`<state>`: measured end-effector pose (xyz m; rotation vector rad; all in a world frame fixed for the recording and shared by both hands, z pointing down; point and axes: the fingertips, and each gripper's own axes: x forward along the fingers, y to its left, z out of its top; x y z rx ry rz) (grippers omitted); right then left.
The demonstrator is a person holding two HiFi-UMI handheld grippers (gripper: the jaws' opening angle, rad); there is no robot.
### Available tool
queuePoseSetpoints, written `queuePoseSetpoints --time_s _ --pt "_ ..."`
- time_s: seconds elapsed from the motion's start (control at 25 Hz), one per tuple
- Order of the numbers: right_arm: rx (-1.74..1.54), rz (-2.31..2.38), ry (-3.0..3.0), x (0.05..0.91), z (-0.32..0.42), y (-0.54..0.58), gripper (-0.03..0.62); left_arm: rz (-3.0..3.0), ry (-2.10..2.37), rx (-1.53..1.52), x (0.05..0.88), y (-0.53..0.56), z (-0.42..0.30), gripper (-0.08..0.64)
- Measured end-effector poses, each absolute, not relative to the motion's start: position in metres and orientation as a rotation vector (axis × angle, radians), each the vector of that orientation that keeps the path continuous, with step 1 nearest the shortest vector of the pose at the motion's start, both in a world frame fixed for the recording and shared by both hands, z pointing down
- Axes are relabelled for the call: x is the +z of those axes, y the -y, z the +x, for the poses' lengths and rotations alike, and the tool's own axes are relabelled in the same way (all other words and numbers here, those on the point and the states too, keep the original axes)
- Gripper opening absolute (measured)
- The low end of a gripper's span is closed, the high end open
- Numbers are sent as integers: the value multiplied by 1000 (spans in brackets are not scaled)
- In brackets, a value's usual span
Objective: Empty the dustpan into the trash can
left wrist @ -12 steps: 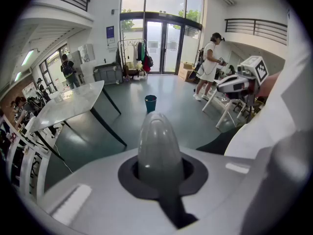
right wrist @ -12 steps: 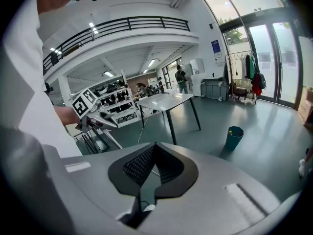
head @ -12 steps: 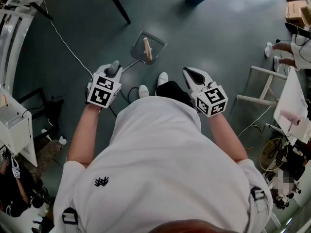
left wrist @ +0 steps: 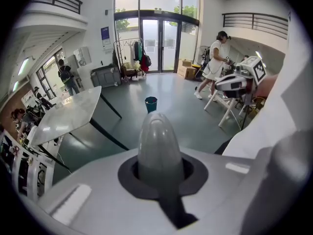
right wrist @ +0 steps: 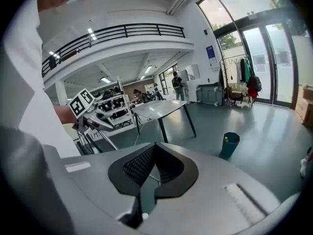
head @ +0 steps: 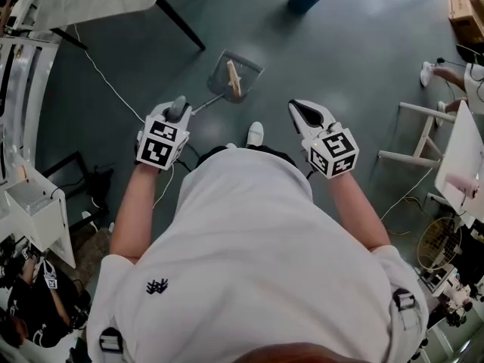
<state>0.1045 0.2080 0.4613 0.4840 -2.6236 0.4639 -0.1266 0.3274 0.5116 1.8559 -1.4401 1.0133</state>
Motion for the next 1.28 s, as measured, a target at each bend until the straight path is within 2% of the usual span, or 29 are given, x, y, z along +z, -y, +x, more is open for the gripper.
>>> queuePoseSetpoints --time_s 0.6,0.92,1.28 --pt "572 738 2586 480 115 -89 26 1939 1375 1055 505 -151 -168 63" --pt "557 973 2550 442 58 -1 75 2098 1219 1107 495 -31 -224 63" --pt "587 1171 2475 431 12 51 77 2259 1135 1128 477 100 -268 63"
